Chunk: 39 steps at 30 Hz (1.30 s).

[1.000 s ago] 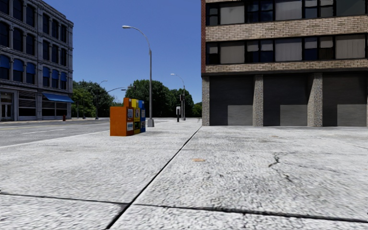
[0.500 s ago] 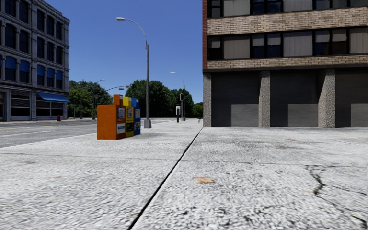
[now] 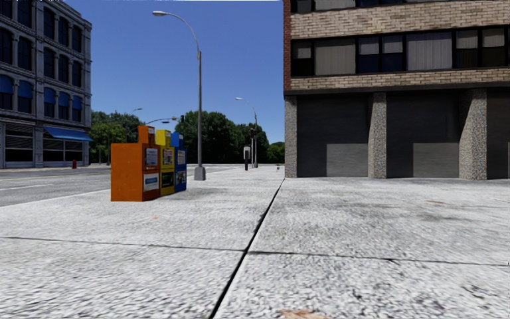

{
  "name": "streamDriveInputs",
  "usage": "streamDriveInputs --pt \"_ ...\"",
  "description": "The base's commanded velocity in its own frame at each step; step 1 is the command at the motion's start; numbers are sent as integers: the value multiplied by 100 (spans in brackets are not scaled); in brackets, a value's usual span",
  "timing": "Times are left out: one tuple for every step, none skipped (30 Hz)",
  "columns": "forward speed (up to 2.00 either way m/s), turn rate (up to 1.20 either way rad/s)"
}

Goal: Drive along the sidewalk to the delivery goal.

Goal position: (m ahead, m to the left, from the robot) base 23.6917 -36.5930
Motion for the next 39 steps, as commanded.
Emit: streamDriveInputs --pt "200 0" --pt "200 0" --pt "200 0" --pt "200 0" --pt "200 0" --pt "200 0" --pt "200 0" --pt "200 0" --pt "200 0" --pt "200 0" --pt "200 0" --pt "200 0" --pt "200 0" --pt "200 0" --pt "200 0" --pt "200 0" --pt "200 0" --pt "200 0" --pt "200 0" --pt "200 0" --pt "200 0" --pt "200 0" --pt "200 0" --pt "200 0" --pt "200 0" --pt "200 0" --pt "200 0" --pt "200 0" --pt "200 0" --pt "200 0" --pt "200 0" --pt "200 0" --pt "200 0" --pt "200 0" --pt "200 0" --pt "200 0" --pt "200 0" --pt "200 0" --pt "200 0"
